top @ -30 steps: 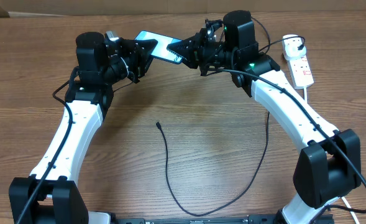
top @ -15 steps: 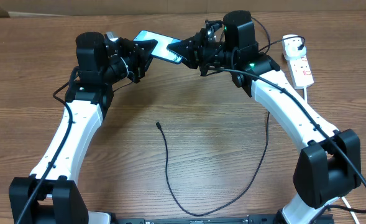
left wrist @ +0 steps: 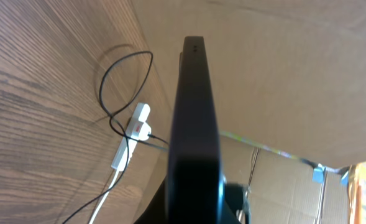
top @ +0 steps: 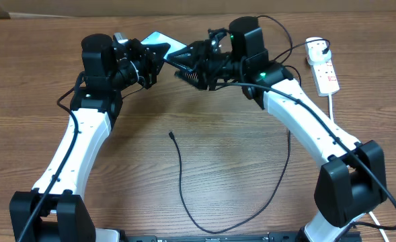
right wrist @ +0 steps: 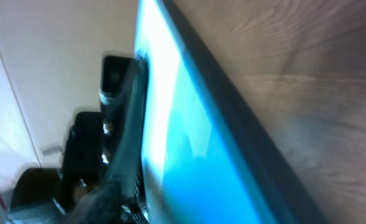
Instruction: Plug charger to phone and switch on socket
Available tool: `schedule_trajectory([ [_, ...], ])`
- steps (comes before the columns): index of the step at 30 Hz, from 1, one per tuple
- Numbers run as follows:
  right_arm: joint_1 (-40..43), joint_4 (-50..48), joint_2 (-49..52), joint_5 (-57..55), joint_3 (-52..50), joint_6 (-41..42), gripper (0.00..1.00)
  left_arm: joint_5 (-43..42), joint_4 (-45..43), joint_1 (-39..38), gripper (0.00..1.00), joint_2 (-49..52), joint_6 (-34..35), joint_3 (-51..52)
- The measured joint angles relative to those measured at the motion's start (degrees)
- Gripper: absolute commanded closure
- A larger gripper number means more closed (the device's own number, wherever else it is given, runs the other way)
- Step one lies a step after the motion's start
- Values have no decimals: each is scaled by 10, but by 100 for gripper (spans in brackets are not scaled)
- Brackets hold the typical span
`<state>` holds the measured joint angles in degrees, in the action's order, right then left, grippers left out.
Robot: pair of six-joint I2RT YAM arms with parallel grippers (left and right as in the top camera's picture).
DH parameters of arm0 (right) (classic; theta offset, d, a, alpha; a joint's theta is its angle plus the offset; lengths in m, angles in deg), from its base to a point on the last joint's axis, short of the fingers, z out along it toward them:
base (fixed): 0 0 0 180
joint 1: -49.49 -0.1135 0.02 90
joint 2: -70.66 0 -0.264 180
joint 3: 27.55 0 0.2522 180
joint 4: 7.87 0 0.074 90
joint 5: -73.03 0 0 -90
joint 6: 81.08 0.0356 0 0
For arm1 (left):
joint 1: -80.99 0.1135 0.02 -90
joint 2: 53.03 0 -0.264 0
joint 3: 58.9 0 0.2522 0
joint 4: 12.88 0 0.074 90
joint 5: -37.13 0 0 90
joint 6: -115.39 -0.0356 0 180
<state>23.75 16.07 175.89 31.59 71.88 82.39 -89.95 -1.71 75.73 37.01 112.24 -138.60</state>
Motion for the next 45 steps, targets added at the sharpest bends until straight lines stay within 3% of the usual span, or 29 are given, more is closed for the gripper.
schedule_trajectory([
  [8,-6,0,0,-8,0,-31,20,23,14,0,96,0,-31,0],
  [16,-6,41,0,-43,0,-78,12,116,87,0,96,0,-96,0],
  [23,-3,112,0,-120,0,-136,10,197,106,0,96,0,-189,0],
  [29,2,194,0,-236,0,-211,9,208,106,0,96,0,-295,0],
  [36,2,299,0,-401,0,-255,6,105,103,6,96,0,-423,0],
  [45,2,304,0,-492,0,-281,5,-184,101,108,96,0,-507,-39],
])
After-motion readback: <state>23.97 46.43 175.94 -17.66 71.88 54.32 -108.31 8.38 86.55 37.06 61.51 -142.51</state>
